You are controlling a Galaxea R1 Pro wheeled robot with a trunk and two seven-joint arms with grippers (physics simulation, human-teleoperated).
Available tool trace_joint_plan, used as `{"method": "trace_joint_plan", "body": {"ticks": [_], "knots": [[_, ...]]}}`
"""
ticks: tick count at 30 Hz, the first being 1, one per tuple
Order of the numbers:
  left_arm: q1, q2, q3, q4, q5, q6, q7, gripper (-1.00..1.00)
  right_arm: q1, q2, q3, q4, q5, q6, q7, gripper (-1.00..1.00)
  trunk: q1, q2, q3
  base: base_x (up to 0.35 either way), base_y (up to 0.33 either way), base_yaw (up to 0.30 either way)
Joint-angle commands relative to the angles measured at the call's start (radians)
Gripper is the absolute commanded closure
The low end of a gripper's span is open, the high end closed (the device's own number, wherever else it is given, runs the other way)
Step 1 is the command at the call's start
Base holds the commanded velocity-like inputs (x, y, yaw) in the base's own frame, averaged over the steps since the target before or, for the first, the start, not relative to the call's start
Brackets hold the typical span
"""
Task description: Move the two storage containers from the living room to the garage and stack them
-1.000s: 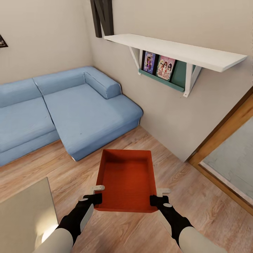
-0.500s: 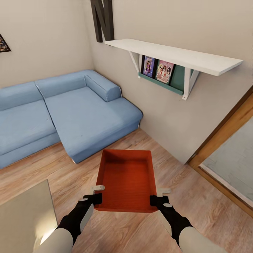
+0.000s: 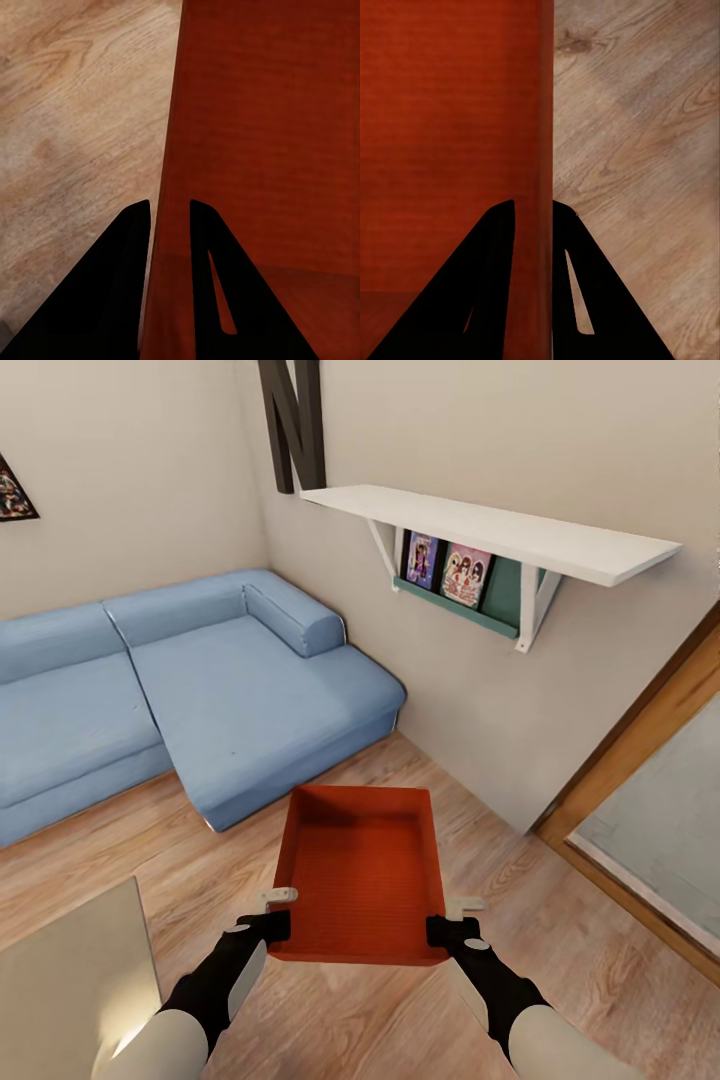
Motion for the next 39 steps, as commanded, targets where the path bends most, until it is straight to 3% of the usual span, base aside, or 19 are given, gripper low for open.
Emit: {"method": "trace_joint_plan", "body": {"ticks": [1, 39], "knots": [[-0.001, 0.002, 0.008, -0.002, -0.011, 0.009, 0.015, 1.00, 0.000, -0.004, 0.001, -0.003, 0.002, 0.004, -0.013, 1.00, 0.001, -0.002, 0.000, 0.000, 0.000, 0.000], [-0.001, 0.002, 0.010, 0.001, -0.012, 0.009, 0.015, 1.00, 0.000, -0.004, 0.001, -0.003, 0.005, 0.004, -0.014, 1.00, 0.001, -0.002, 0.061, 0.000, 0.000, 0.000]]}}
